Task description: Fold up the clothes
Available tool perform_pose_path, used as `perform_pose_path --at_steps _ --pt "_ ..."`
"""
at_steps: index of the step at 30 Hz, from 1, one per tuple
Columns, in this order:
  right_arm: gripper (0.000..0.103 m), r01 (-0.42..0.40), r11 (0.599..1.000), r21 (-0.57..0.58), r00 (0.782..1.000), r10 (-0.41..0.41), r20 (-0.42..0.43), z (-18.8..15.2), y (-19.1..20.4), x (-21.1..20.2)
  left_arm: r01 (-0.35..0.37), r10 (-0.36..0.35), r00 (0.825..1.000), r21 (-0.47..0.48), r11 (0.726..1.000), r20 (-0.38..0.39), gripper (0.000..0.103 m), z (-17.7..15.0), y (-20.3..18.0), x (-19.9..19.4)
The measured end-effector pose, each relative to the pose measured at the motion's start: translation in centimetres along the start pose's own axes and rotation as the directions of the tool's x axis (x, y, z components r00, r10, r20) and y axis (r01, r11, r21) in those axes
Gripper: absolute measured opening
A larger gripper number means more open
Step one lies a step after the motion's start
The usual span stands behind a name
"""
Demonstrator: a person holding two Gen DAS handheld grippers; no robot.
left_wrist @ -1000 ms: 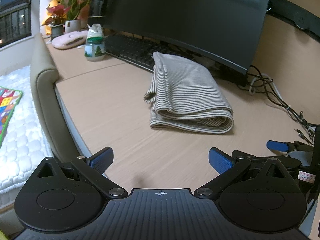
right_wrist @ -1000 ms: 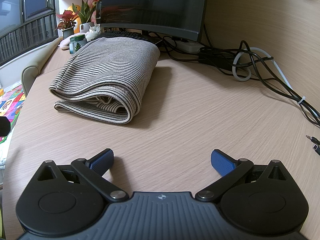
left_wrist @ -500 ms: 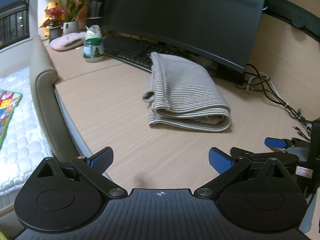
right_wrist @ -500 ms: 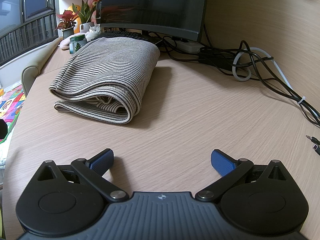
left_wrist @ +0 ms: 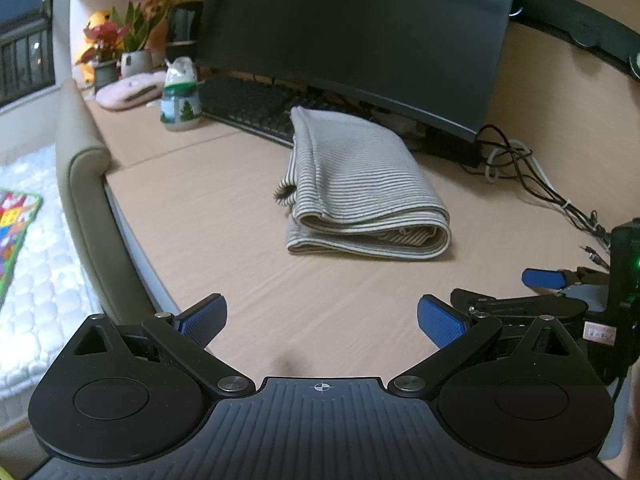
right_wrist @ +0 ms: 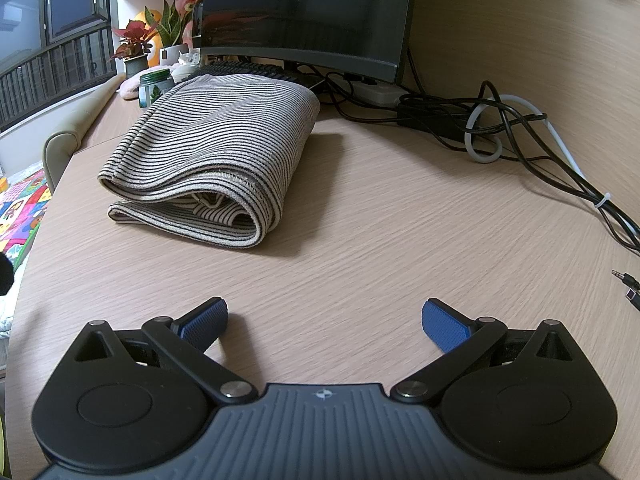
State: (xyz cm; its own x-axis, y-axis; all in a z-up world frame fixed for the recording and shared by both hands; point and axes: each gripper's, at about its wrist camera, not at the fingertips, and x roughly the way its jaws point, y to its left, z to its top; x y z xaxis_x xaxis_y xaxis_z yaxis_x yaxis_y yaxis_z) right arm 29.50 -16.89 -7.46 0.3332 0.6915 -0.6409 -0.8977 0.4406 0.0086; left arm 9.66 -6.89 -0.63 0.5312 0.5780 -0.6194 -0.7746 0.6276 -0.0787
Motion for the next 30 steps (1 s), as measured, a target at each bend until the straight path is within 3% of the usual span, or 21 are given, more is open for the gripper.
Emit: perform_pose_path --at_steps 12,30 --pt "0.103 -0.001 1.000 0.000 1.000 0.001 -0.001 0.0 0.0 0.0 -0.012 0.009 0.996 -0.030 0.999 -0.091 0.103 -1.1 0.8 1.6" --pt "0.103 -0.003 1.000 0.000 1.000 0.003 -0.001 0.0 0.0 0.1 -0.046 0.044 0.995 -0.024 0.999 -0.089 0.103 -1.7 0.4 0.9"
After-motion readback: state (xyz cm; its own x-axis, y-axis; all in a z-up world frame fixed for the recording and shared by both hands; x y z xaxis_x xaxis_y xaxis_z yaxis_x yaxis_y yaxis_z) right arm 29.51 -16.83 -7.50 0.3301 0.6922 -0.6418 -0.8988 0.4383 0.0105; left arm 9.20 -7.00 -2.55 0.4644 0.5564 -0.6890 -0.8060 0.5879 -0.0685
